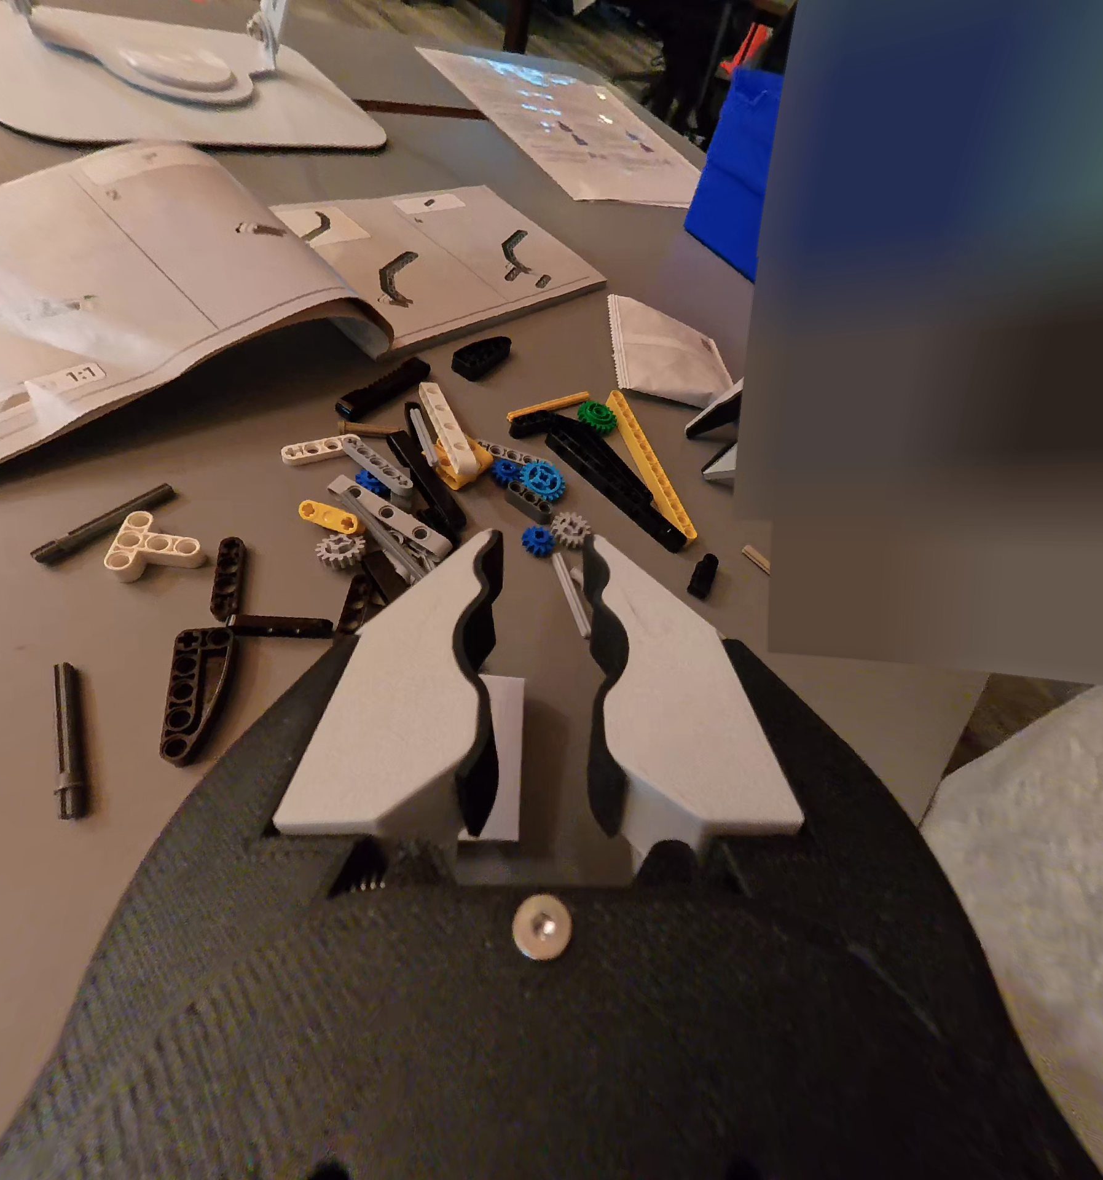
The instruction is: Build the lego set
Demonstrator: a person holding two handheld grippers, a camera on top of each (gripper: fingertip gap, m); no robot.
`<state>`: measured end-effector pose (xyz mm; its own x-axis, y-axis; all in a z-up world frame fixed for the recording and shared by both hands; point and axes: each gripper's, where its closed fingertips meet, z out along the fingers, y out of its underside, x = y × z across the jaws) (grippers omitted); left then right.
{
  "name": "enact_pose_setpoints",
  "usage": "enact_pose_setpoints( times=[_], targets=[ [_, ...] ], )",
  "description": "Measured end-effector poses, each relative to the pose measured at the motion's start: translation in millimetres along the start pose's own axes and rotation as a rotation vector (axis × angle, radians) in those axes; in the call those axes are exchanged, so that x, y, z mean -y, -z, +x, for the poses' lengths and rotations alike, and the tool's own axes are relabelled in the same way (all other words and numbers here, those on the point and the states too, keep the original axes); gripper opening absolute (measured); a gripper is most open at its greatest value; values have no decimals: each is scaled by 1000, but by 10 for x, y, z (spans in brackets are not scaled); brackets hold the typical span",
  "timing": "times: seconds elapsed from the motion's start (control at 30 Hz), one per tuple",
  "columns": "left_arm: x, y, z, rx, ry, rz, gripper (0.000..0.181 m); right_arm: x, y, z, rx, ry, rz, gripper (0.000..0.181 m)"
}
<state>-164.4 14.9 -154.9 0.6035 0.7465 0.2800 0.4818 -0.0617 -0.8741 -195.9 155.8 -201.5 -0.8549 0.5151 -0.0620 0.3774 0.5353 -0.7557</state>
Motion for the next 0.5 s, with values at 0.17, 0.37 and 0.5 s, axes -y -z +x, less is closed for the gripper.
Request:
enact_pose_setpoints(
  times=[0.17, 0.37, 0.5],
  targets=[
    [52, 64, 44, 0, -33, 51, 22, -4, 1, 11, -43, 36, -3, 27],
    [93, 119, 114, 35, -123, 94, 22, 106, 155, -80, -28, 21, 114, 27],
    [92, 122, 175, 64, -206, 100, 21, 126, 230, -299, 86, 51, 155, 31]
  ],
)
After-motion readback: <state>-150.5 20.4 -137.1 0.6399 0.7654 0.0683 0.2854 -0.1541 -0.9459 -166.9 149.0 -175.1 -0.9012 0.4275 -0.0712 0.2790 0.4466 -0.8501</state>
